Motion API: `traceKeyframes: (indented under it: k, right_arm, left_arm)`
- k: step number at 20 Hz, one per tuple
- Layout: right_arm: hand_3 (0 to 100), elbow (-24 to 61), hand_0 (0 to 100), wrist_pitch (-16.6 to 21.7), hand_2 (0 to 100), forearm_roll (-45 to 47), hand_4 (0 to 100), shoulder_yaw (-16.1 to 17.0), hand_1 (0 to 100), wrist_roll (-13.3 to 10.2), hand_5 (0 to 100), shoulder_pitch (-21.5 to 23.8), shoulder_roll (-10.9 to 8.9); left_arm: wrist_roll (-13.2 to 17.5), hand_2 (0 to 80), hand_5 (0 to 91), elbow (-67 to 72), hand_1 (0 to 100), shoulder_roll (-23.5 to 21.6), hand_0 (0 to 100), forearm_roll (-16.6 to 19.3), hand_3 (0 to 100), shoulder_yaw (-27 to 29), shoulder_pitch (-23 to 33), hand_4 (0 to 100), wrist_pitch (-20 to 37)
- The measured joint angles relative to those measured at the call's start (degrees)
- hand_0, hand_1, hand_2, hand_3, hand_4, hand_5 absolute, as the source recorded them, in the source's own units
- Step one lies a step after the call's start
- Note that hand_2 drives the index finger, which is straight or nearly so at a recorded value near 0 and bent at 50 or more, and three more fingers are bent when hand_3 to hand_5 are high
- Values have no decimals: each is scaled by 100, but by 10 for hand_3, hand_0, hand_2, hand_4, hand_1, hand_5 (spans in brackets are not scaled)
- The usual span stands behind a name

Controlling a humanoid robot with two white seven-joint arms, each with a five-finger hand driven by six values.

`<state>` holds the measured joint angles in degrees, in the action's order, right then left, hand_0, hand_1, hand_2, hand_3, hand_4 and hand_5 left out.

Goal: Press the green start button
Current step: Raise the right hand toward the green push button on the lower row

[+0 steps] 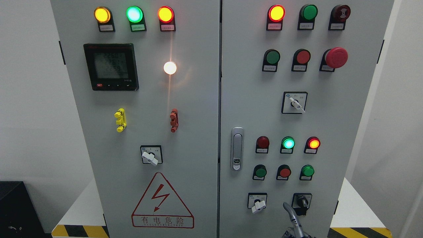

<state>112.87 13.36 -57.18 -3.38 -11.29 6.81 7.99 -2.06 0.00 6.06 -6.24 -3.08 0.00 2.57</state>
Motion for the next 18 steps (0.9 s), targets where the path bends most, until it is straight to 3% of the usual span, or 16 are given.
traceKeyframes:
  k: [7,18]
  right_arm:
    - [955,-77,151,2,0,-929,905,155,324,-165,1000,-337,-3]
    - [959,-521,164,-69,0,-1533,910,245,321,-183,1000,-849,-1]
  left_arm:
    - [0,0,0,0,556,0,120,0,0,0,0,0,0]
    - [0,0,0,0,556,0,120,0,0,0,0,0,0]
